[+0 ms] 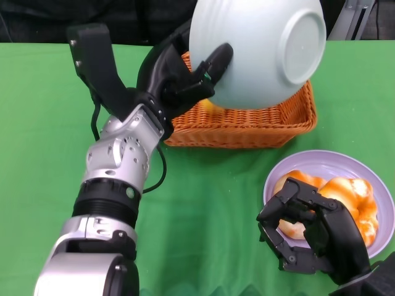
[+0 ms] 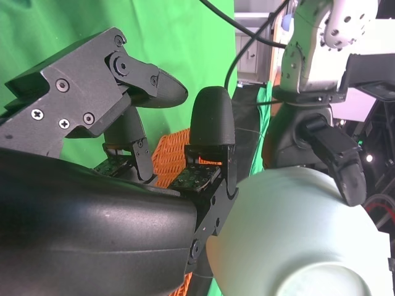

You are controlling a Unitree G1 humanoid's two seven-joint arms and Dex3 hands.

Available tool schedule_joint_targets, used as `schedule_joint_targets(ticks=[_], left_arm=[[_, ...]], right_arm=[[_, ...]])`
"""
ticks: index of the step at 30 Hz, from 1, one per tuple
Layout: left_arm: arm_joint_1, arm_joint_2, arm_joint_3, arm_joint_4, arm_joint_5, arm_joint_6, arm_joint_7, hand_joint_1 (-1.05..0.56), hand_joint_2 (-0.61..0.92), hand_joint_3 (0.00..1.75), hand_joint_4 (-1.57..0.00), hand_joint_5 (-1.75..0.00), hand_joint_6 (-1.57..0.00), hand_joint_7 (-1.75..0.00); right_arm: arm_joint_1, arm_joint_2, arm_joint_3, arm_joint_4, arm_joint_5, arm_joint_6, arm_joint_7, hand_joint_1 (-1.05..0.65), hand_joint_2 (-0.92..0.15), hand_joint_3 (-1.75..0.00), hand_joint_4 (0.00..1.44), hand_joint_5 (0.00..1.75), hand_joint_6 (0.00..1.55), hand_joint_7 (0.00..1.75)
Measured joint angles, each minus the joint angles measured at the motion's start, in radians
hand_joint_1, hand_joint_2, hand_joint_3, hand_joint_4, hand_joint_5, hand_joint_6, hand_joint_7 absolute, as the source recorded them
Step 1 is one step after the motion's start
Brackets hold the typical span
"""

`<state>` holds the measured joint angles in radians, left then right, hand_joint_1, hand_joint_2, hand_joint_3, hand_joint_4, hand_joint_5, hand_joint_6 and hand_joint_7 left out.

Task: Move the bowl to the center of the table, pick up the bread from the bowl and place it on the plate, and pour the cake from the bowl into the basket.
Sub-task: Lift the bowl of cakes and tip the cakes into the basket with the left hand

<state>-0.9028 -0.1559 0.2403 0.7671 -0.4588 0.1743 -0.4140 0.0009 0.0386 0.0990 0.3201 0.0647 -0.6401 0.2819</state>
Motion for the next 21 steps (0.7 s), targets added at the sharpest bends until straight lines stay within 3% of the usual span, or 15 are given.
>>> schedule_joint_targets(ticks=[13,21], left_arm=[[-0.039,0.004,0.074,0.006,-0.060,0.150,0.052,-0.13,0.68,1.03,-0.70,-1.75,-0.62,-1.71],[-0.063,0.011,0.121,0.008,-0.102,0.269,0.120,-0.13,0.70,1.02,-0.69,-1.75,-0.57,-1.75]], right_arm=[[-0.006,0.002,0.000,0.012,-0.002,0.011,0.000,-0.14,-0.53,-0.94,0.66,1.57,0.66,1.28],[-0.009,0.007,0.000,0.017,-0.003,0.011,0.000,-0.14,-0.52,-0.97,0.66,1.56,0.66,1.28]])
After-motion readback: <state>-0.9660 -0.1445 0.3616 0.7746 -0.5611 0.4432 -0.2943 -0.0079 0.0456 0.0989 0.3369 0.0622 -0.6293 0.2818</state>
